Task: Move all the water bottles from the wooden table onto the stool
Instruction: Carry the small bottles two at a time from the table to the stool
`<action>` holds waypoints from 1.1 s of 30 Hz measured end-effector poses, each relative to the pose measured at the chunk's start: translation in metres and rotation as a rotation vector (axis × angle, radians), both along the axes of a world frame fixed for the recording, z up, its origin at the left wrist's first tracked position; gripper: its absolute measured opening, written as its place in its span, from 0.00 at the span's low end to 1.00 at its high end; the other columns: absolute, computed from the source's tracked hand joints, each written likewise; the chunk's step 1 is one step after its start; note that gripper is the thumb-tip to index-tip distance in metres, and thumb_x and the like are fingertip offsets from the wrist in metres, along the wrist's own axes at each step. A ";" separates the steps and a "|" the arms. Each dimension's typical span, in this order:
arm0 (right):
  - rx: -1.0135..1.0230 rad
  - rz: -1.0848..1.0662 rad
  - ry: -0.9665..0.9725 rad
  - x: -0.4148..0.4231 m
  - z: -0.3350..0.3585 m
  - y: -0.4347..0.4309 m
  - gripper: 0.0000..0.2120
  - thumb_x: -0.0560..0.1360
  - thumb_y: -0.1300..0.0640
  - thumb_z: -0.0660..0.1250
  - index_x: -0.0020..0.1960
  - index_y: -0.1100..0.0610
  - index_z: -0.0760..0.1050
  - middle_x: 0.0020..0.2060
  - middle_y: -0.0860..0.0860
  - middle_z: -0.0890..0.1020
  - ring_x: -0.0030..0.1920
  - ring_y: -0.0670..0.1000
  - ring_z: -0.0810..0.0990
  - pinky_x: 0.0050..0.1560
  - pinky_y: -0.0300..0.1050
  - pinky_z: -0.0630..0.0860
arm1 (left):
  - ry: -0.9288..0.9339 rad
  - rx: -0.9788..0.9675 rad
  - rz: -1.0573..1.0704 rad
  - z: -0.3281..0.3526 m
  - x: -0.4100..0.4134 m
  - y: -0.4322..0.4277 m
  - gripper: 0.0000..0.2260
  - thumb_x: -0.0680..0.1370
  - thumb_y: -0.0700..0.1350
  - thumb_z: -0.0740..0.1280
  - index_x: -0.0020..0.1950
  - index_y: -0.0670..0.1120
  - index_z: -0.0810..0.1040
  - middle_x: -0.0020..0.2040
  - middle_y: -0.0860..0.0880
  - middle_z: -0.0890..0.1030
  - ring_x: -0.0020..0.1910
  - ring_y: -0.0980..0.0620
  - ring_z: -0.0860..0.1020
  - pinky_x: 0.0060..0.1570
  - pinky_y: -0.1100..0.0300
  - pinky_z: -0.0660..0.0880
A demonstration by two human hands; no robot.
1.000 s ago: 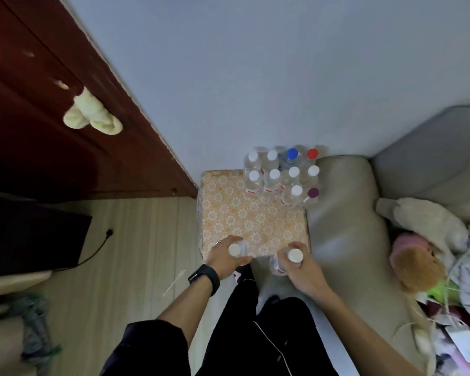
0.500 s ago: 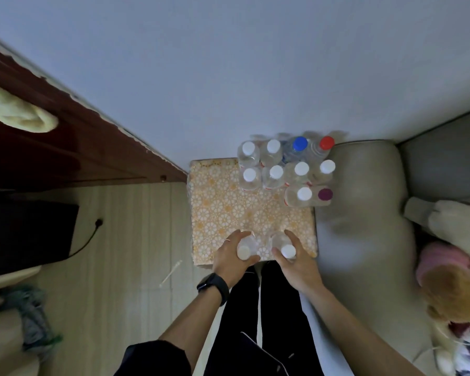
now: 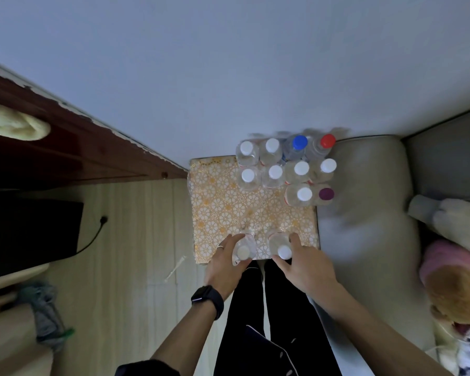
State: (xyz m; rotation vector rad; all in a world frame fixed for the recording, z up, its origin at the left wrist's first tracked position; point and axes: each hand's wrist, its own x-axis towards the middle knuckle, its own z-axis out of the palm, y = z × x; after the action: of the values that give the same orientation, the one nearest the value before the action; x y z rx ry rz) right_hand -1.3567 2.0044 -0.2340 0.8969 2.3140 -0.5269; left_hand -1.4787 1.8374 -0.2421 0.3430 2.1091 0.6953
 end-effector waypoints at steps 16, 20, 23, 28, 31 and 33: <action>0.005 -0.016 0.021 -0.038 0.015 0.024 0.28 0.82 0.38 0.52 0.72 0.57 0.61 0.49 0.57 0.83 0.51 0.62 0.82 0.45 0.52 0.75 | 0.053 -0.012 0.072 -0.002 -0.029 0.040 0.14 0.74 0.50 0.75 0.57 0.59 0.76 0.53 0.53 0.84 0.52 0.49 0.81 0.49 0.49 0.79; 0.045 -0.034 0.068 -0.055 0.014 0.036 0.28 0.82 0.38 0.52 0.72 0.57 0.62 0.48 0.58 0.84 0.51 0.63 0.82 0.46 0.52 0.76 | 0.098 0.031 0.023 -0.006 -0.046 0.065 0.14 0.75 0.50 0.75 0.58 0.58 0.76 0.54 0.52 0.83 0.52 0.49 0.81 0.49 0.49 0.79; 0.067 -0.025 0.118 -0.066 0.011 0.043 0.28 0.82 0.38 0.52 0.72 0.58 0.61 0.47 0.58 0.84 0.50 0.62 0.82 0.43 0.51 0.74 | 0.141 0.037 -0.010 -0.008 -0.058 0.082 0.15 0.75 0.51 0.74 0.60 0.56 0.76 0.52 0.51 0.83 0.50 0.49 0.80 0.45 0.52 0.77; 0.068 -0.048 0.124 -0.084 0.006 0.047 0.27 0.83 0.40 0.52 0.73 0.58 0.60 0.48 0.57 0.83 0.50 0.62 0.82 0.39 0.50 0.70 | 0.129 0.043 0.014 -0.016 -0.064 0.092 0.13 0.76 0.51 0.73 0.59 0.55 0.75 0.47 0.50 0.83 0.47 0.48 0.80 0.42 0.52 0.77; 0.070 -0.048 0.100 -0.089 -0.001 0.048 0.26 0.83 0.41 0.52 0.72 0.59 0.61 0.48 0.57 0.82 0.50 0.62 0.82 0.38 0.50 0.69 | 0.130 0.040 0.051 -0.018 -0.063 0.094 0.13 0.75 0.50 0.73 0.58 0.55 0.75 0.46 0.52 0.83 0.47 0.48 0.80 0.43 0.50 0.78; 0.080 -0.043 0.101 -0.091 -0.003 0.046 0.25 0.83 0.42 0.52 0.71 0.59 0.62 0.47 0.58 0.83 0.48 0.62 0.82 0.37 0.50 0.69 | 0.122 0.046 0.070 -0.019 -0.064 0.095 0.13 0.75 0.50 0.73 0.58 0.55 0.76 0.47 0.51 0.83 0.47 0.48 0.80 0.44 0.50 0.78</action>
State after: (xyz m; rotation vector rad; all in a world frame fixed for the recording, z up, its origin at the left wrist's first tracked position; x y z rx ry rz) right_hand -1.4480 2.0509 -0.2374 0.9802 2.4268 -0.5119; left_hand -1.5422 1.9322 -0.2611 0.3456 2.2325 0.7819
